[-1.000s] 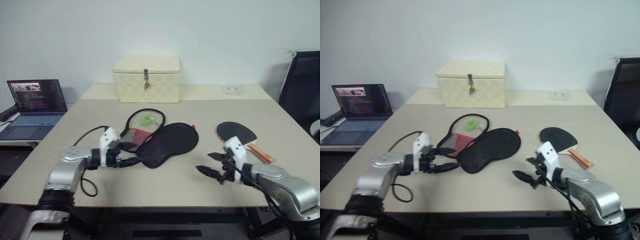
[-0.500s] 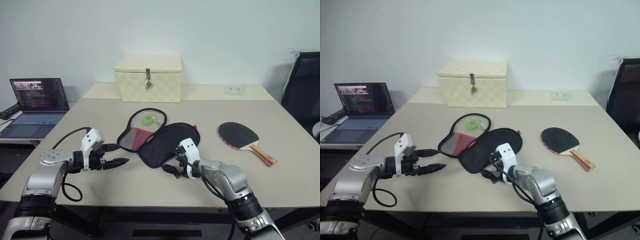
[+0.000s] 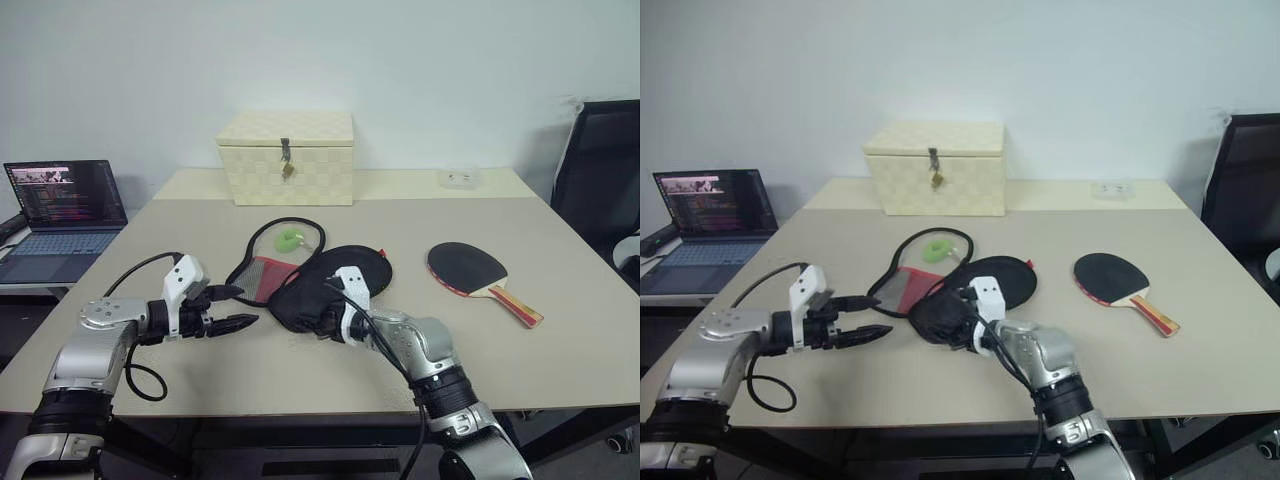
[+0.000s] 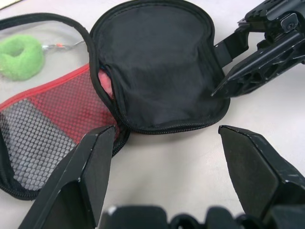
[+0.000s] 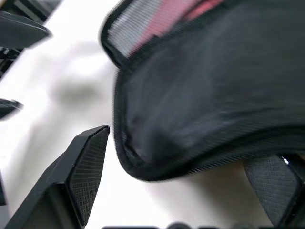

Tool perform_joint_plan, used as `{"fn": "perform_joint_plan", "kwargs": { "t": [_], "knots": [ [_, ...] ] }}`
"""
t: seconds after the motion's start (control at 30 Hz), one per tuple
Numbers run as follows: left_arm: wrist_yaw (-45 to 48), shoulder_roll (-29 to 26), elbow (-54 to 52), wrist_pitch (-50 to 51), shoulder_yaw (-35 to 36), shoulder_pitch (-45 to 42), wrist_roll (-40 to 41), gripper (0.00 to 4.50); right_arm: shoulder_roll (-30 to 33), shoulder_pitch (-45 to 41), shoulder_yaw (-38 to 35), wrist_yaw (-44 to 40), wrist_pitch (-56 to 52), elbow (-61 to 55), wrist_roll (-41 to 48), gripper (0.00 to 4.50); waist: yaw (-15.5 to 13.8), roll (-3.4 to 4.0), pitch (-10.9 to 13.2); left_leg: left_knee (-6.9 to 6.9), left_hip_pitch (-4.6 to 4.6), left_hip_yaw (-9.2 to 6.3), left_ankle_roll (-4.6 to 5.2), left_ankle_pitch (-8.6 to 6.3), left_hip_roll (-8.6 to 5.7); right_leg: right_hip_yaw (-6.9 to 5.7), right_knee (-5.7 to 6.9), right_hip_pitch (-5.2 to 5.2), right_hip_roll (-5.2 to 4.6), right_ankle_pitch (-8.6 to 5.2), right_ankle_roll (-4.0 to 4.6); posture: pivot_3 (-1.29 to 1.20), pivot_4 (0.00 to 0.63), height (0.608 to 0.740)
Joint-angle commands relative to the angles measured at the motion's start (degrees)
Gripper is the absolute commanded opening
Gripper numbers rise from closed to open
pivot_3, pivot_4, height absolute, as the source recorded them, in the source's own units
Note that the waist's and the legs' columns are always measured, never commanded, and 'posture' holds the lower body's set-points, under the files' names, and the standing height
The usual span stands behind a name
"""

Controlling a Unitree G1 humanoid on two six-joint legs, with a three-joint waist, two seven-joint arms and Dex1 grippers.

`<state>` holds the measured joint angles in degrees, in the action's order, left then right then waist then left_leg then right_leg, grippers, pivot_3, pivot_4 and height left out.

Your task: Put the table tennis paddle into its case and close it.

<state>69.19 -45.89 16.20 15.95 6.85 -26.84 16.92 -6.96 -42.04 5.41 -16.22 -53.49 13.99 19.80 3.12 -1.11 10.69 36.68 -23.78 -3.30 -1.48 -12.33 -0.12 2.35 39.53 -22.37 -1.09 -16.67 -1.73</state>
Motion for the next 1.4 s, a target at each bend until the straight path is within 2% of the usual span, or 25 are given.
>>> {"fn": "perform_joint_plan", "kwargs": {
  "t": [0.03, 0.23, 0.37, 0.5, 0.67, 0.8, 0.9, 1.1, 1.4],
  "knots": [
    [-0.67, -0.34, -2.04, -0.55, 0.18, -1.16, 0.46, 3.80, -2.29, 0.01, 0.45, -0.57, -1.74, -1.24, 1.44, 3.57, -0.01, 0.00, 0.00, 0.00, -0.01, -0.01, 0.00, 0.00, -0.02, -0.01, -0.01, 0.00, 0.00, 0.00, 0.00, 0.00, 0.150, 0.740],
    [-1.35, 0.05, -2.92, -0.41, -0.22, -1.09, 0.63, 3.80, -3.11, -0.05, 1.74, -1.46, -1.94, -0.36, 1.34, 1.40, 0.06, 0.00, 0.00, 0.00, -0.01, -0.01, 0.00, 0.00, 0.01, 0.00, 0.00, -0.01, 0.00, 0.00, 0.00, 0.00, 0.150, 0.740],
    [-1.69, 0.35, -3.97, -0.42, -0.48, -0.57, 0.76, 3.80, -0.77, -0.27, 0.65, -2.27, -2.64, 0.15, 1.33, 0.04, 0.06, 0.00, 0.00, 0.00, -0.01, 0.00, 0.00, 0.00, 0.00, 0.00, 0.00, -0.01, 0.00, 0.00, 0.00, 0.00, 0.150, 0.740],
    [-2.04, 0.82, -4.80, -0.33, -0.67, -0.28, 0.68, 3.80, 3.57, 0.44, -0.04, -4.30, -5.03, -1.21, 1.38, 0.04, 0.05, 0.00, 0.00, -0.01, -0.01, 0.00, 0.00, 0.00, 0.00, 0.00, -0.01, -0.01, 0.00, 0.00, 0.00, 0.00, 0.150, 0.740],
    [-2.54, 1.96, -6.59, -0.28, -1.72, 0.02, 0.83, 3.80, 16.94, -0.38, 1.65, -12.75, -9.60, -2.77, 2.11, 0.04, -0.63, 0.01, 0.00, 0.00, -0.03, -0.01, 0.00, 0.00, -0.13, -0.05, -0.11, 0.05, -0.01, -0.02, -0.03, 0.00, 0.150, 0.740],
    [-2.92, 3.16, -6.92, -0.37, -2.74, -0.40, 0.63, 3.80, 27.99, -5.31, 4.45, -21.74, -7.25, 2.52, -0.07, 0.04, -0.78, 0.03, 0.02, 0.00, -0.03, 0.00, 0.00, 0.00, -0.13, -0.04, -0.12, 0.06, -0.01, -0.02, -0.04, 0.00, 0.150, 0.740],
    [-3.04, 3.75, -6.97, -0.49, -3.18, -0.54, 0.46, 3.80, 32.46, -8.61, 7.47, -27.04, -4.25, 6.72, -1.86, 0.04, -0.75, 0.02, 0.04, 0.00, -0.03, 0.04, 0.01, 0.00, -0.12, -0.04, -0.15, 0.05, 0.00, -0.02, -0.04, 0.00, 0.150, 0.740],
    [-3.43, 4.53, -6.80, -0.91, -4.11, -1.04, 0.13, 3.80, 36.07, -17.07, 13.00, -36.81, 6.19, 21.58, -9.02, 0.04, -0.12, 0.02, 0.07, -0.10, -0.04, 0.10, 0.01, -0.01, -0.07, 0.01, -0.24, 0.02, 0.01, -0.02, -0.04, 0.00, 0.150, 0.740],
    [-3.70, 4.40, -8.28, -0.43, -3.95, -0.17, 0.85, 3.80, 32.86, -24.96, 11.80, -38.63, 16.44, 39.24, -15.30, 0.04, -0.01, 0.02, 0.08, -0.31, -0.06, 0.07, 0.01, 0.00, -0.08, 0.00, -0.46, 0.02, -0.01, -0.01, -0.03, 0.00, 0.150, 0.740]
  ]
}}
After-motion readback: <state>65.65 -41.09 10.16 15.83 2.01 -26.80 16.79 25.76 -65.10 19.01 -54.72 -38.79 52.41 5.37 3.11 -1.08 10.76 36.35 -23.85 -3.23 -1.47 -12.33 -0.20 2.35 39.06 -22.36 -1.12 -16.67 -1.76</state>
